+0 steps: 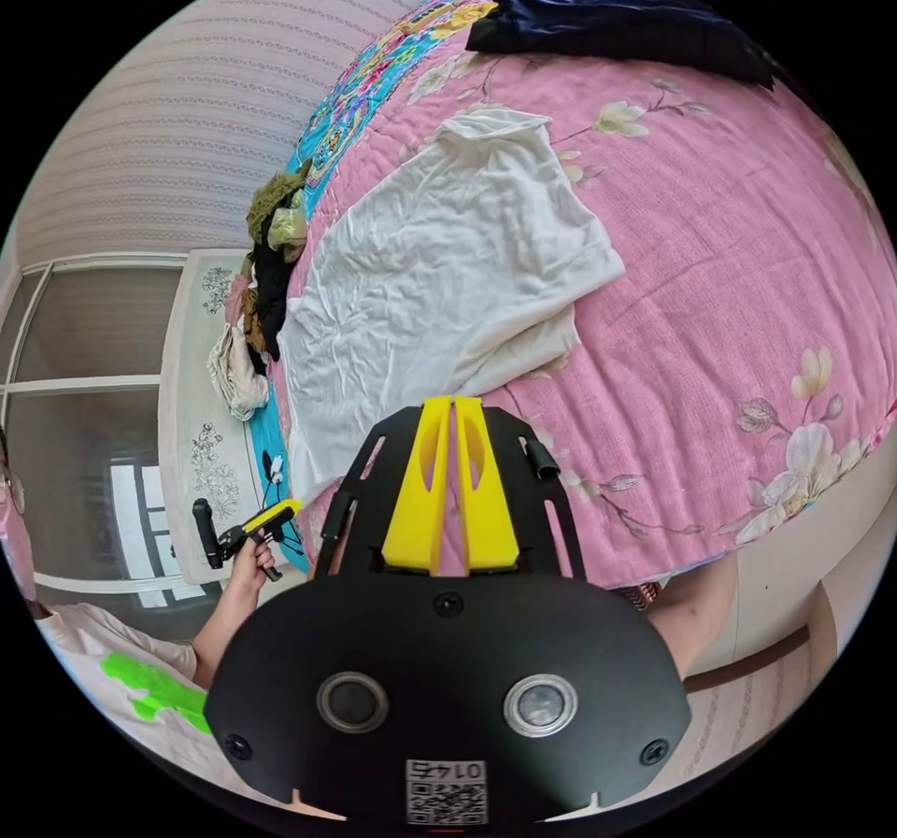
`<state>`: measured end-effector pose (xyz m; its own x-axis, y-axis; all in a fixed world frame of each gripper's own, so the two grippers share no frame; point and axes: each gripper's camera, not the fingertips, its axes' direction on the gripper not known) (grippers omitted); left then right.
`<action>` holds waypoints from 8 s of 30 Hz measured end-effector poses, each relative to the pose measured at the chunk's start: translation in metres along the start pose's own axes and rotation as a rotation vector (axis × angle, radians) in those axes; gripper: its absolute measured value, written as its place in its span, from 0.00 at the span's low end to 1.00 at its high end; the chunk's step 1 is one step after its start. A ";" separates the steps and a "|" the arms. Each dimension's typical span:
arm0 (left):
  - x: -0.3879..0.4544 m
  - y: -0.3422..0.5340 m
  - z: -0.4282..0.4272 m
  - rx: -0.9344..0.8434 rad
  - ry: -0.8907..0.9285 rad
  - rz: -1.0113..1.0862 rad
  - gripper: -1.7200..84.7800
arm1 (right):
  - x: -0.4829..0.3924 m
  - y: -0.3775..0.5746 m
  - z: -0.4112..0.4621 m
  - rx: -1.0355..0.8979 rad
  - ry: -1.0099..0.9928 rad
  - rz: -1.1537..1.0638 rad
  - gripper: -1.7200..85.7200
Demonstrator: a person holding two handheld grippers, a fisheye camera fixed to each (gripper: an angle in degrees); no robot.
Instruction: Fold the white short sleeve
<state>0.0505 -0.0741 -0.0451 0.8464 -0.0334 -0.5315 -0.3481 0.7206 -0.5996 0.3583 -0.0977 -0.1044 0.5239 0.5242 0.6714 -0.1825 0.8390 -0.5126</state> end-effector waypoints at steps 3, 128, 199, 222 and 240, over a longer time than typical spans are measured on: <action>-0.014 0.019 0.020 -0.010 0.034 -0.077 0.02 | 0.012 0.007 -0.005 0.009 0.006 0.040 0.03; 0.203 -0.388 -0.006 0.152 0.112 0.598 0.04 | -0.236 -0.211 -0.018 -0.078 0.210 -0.709 0.04; 0.309 -0.524 -0.082 0.232 -0.142 0.916 0.02 | -0.461 -0.361 -0.076 -0.053 0.249 -0.659 0.04; 0.249 -0.566 -0.112 0.498 -0.360 0.620 0.02 | -0.504 -0.520 -0.081 -0.080 0.212 -0.536 0.12; 0.153 -0.575 -0.105 0.295 0.093 0.490 0.03 | -0.574 -0.489 -0.068 -0.067 0.001 -1.017 0.04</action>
<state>0.3379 -0.5665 0.1558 0.5712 0.3015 -0.7634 -0.5518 0.8296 -0.0853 0.2034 -0.8193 -0.2756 0.4053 -0.4328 0.8052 0.3968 0.8768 0.2716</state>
